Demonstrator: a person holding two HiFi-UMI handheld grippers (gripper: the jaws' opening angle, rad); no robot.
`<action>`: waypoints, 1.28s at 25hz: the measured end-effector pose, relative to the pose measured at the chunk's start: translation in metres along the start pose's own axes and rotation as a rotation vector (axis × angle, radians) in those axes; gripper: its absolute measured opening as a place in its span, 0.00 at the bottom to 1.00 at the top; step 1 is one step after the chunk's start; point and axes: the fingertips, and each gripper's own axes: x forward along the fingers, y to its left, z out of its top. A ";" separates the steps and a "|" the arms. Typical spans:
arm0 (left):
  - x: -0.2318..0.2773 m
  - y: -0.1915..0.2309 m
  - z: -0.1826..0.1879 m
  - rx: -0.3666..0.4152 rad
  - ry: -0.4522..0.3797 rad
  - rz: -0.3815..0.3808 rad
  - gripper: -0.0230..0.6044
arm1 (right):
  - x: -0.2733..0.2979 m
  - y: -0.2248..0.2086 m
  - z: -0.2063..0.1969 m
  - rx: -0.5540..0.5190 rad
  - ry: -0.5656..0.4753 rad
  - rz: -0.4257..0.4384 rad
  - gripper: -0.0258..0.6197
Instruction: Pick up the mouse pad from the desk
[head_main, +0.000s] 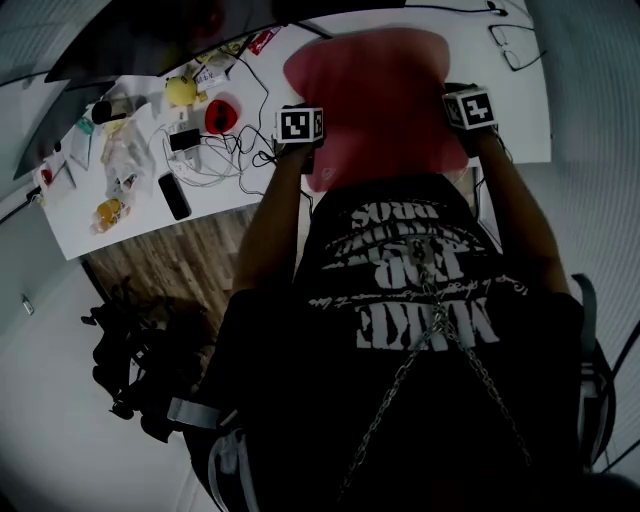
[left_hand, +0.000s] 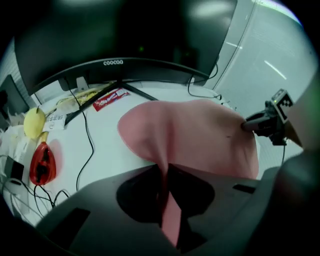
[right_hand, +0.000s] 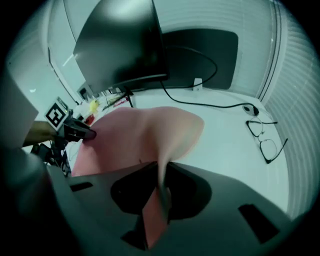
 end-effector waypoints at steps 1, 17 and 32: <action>-0.011 -0.003 0.004 0.009 -0.040 -0.007 0.11 | -0.013 0.007 0.006 0.016 -0.037 0.027 0.13; -0.257 -0.077 0.114 0.178 -0.453 -0.180 0.11 | -0.246 0.088 0.114 -0.058 -0.456 0.172 0.12; -0.385 -0.097 0.152 0.309 -0.590 -0.216 0.11 | -0.361 0.134 0.170 -0.203 -0.615 0.179 0.12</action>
